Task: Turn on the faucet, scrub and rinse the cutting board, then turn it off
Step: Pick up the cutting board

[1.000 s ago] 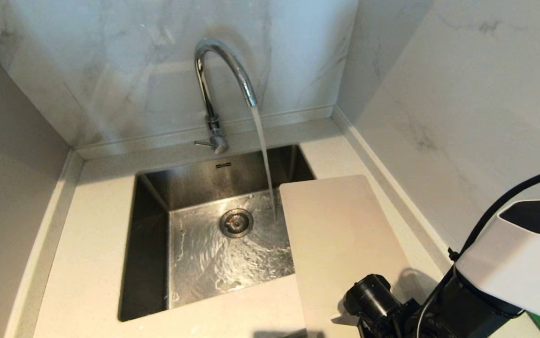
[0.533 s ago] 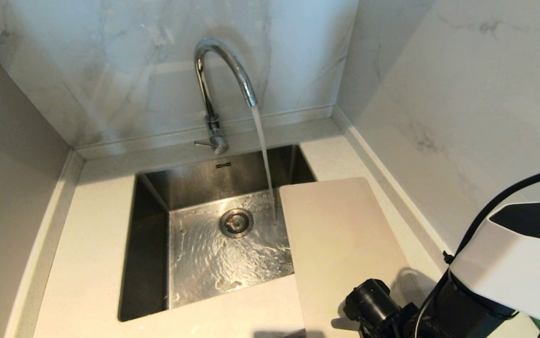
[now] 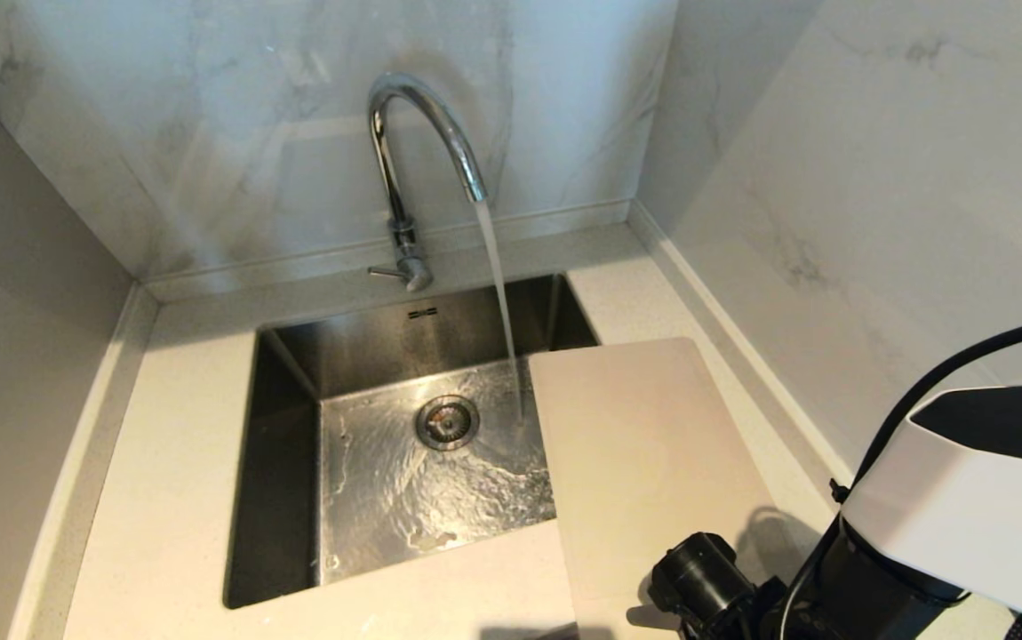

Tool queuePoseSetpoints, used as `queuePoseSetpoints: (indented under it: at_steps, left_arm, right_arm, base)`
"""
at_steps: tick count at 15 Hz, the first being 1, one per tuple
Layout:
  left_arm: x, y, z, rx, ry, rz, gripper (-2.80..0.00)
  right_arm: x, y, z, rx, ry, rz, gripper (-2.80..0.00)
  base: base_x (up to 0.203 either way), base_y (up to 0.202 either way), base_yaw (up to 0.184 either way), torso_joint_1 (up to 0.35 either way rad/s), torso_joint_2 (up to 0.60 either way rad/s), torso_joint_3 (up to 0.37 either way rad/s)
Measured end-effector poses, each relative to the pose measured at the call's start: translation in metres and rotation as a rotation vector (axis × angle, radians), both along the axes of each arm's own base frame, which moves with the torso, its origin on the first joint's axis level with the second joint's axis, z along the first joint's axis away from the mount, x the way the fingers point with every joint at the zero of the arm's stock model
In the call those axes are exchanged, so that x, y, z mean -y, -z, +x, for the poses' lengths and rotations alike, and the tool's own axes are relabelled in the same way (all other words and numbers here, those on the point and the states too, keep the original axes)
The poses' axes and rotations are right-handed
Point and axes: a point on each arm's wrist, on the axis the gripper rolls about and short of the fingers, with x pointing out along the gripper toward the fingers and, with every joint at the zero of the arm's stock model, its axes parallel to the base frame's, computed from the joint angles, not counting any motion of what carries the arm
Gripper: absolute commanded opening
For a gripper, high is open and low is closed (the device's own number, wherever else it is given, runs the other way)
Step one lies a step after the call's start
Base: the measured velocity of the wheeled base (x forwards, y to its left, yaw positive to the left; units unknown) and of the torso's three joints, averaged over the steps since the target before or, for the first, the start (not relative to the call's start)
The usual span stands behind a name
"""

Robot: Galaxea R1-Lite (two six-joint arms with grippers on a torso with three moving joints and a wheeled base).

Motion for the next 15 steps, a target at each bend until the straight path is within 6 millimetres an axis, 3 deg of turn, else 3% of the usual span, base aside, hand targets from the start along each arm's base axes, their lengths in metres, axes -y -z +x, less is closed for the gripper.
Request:
queuePoseSetpoints:
  at_steps: [12, 13, 15]
  left_arm:
    - [0.0, 0.0, 0.0, 0.0, 0.0, -0.001, -2.8]
    - [0.0, 0.0, 0.0, 0.0, 0.0, -0.001, -2.8]
    - [0.0, 0.0, 0.0, 0.0, 0.001, 0.0, -2.8]
  right_arm:
    - [0.0, 0.014, -0.001, 0.067, 0.001, 0.041, 0.0]
    - [0.0, 0.015, -0.002, 0.064, 0.001, 0.04, -2.8]
    - [0.0, 0.015, -0.002, 0.065, 0.0, 0.04, -2.8]
  base:
    - [0.0, 0.0, 0.0, 0.0, 0.0, 0.0]
    - [0.0, 0.0, 0.0, 0.0, 0.0, 0.0]
    - [0.0, 0.0, 0.0, 0.0, 0.0, 0.0]
